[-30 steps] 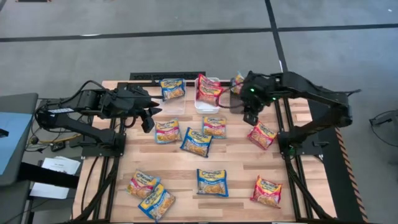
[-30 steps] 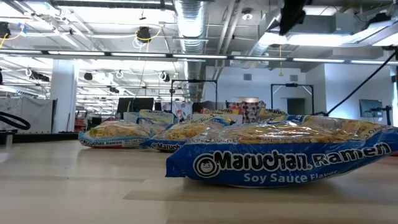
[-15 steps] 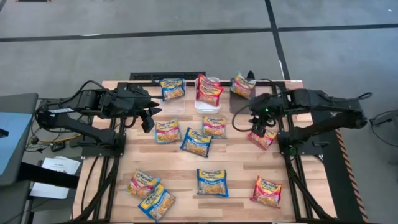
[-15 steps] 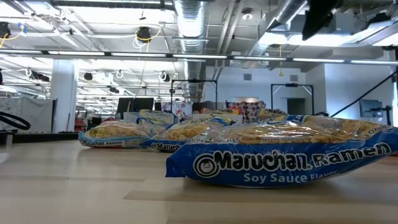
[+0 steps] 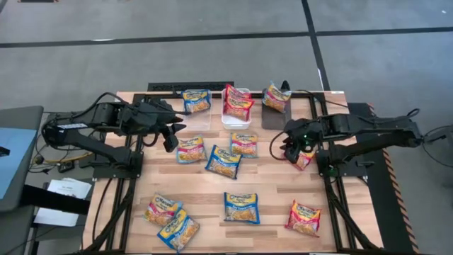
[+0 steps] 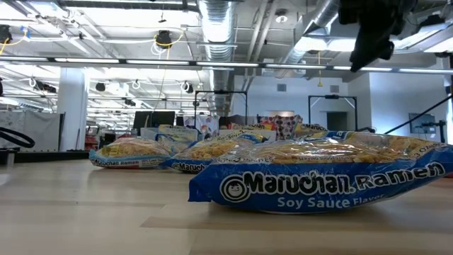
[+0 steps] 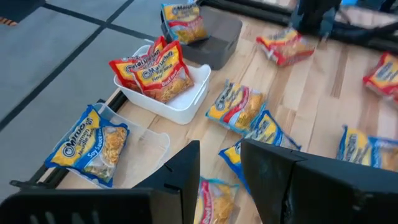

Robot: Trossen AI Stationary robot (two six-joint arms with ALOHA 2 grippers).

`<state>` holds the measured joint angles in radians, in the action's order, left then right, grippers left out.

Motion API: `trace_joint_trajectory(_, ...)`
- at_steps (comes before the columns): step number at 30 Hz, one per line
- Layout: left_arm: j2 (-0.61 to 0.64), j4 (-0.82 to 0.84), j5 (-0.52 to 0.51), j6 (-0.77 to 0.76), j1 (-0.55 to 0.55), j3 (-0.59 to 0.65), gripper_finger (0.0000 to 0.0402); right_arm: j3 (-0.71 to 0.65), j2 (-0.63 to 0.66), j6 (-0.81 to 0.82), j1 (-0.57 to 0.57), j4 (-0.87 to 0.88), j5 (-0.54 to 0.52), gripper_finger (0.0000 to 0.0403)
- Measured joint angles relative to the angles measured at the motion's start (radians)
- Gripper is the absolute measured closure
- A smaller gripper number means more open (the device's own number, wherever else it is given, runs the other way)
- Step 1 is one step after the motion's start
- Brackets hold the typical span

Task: Sort Maruchan noodles
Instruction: Put the blue noodle pack into the transparent bin

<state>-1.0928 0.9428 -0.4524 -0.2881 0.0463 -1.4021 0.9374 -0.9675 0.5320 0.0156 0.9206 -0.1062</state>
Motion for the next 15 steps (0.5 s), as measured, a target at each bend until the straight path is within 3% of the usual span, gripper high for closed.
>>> trace_joint_trajectory(15,0.000,0.047,0.001,0.042,0.000,0.000,0.0295,-0.010,-0.152,-0.003,-0.003,-0.059,0.001,0.0229)
